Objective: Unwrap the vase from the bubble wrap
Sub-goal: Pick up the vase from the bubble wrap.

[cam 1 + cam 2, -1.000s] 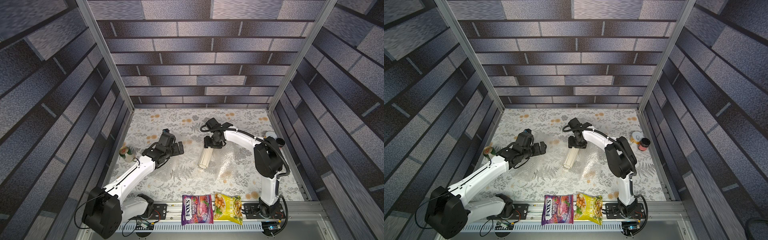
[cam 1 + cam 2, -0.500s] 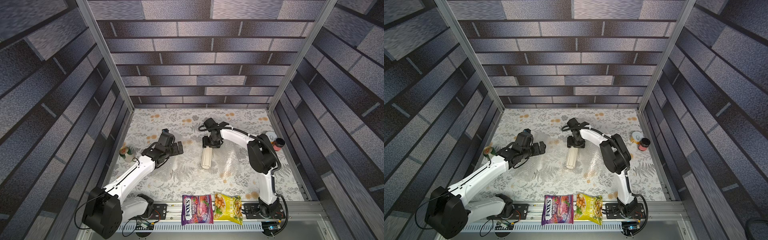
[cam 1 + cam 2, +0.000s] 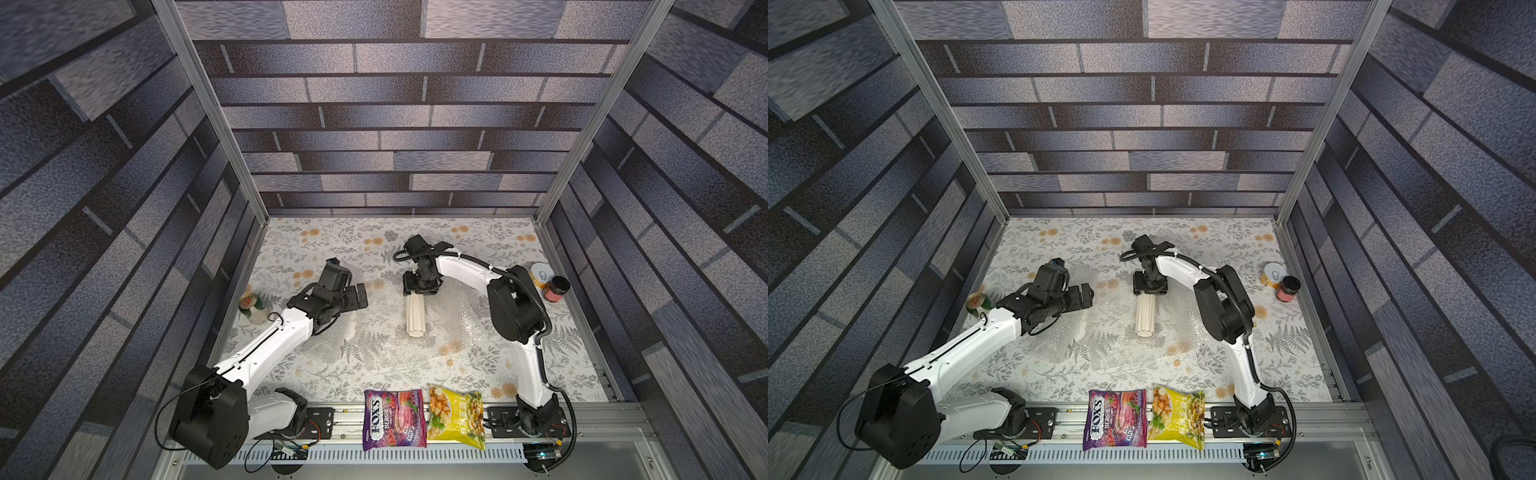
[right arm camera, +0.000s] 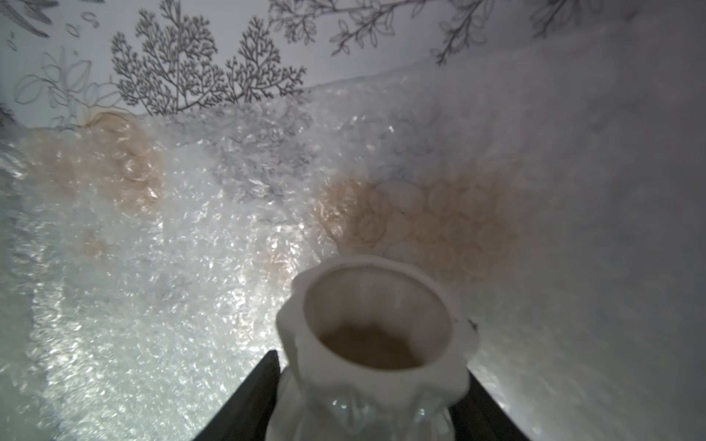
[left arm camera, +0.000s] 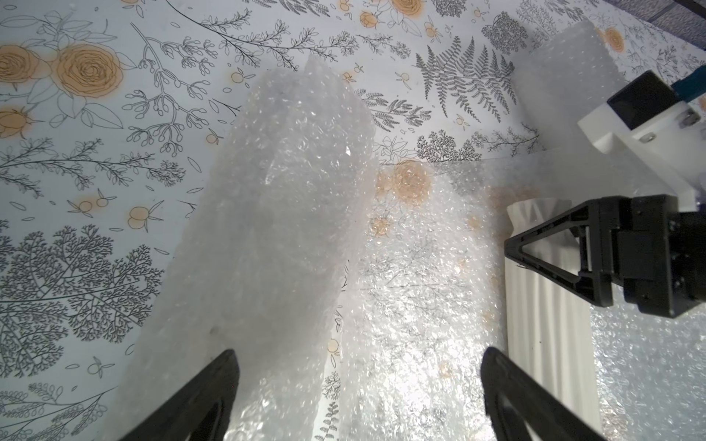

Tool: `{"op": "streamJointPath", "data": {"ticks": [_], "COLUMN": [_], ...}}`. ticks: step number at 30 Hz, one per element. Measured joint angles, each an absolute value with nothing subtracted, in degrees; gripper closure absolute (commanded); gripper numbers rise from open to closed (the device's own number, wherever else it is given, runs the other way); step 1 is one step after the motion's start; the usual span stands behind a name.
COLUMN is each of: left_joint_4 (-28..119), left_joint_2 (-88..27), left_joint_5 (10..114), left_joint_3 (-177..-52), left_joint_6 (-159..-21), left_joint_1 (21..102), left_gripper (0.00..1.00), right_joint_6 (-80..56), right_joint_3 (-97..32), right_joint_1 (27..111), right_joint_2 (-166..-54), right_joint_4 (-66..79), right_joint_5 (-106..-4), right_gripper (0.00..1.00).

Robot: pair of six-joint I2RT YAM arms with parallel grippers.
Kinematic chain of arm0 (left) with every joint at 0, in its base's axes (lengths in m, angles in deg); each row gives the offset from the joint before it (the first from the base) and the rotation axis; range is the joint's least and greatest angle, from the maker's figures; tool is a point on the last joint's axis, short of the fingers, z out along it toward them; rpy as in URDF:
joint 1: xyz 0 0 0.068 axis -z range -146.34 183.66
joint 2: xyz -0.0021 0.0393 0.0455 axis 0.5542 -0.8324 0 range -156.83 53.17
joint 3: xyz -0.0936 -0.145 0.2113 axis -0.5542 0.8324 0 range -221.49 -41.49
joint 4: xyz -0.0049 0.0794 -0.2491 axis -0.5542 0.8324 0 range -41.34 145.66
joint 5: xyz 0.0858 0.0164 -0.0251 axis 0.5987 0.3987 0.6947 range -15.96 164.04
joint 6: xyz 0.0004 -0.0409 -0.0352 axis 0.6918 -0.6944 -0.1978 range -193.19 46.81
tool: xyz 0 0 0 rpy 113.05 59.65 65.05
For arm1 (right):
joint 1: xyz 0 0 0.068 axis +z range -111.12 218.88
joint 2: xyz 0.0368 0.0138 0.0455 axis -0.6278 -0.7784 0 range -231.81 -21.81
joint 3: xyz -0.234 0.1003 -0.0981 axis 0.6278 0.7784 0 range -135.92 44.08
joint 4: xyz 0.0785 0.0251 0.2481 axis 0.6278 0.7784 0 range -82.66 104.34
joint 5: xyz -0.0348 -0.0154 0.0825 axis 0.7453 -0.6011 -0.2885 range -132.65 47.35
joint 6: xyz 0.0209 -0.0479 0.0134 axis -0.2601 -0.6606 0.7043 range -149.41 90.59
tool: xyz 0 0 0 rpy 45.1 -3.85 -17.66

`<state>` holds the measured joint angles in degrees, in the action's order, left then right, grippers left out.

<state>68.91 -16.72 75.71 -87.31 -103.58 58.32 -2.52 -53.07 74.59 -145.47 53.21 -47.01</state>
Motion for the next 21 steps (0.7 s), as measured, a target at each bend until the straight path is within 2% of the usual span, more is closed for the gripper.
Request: {"op": "streamJointPath", "data": {"ticks": [8,15,21], "left_joint_4": [68.76,68.32,67.73], "left_joint_2": [-17.50,-18.05,-19.60], "left_joint_5": [75.30,75.21,74.42], "left_joint_3": [-87.42,-87.86,-88.60], "left_joint_6": [-103.60,-103.60,-103.60], "left_joint_1": [58.32,58.37,58.69], "left_gripper": [0.00,0.00,0.00], "right_joint_6": [-4.42,-5.82,-6.80], "right_joint_3": [-49.20,-44.70,-38.84], "right_joint_1": [74.59,74.63,75.57], "right_joint_2": [-140.37,-130.69,-126.39], "right_joint_4": [52.27,49.04,43.00], "right_joint_5": [-45.54,-44.86,-44.32], "right_gripper": [0.60,0.62,0.68]}}
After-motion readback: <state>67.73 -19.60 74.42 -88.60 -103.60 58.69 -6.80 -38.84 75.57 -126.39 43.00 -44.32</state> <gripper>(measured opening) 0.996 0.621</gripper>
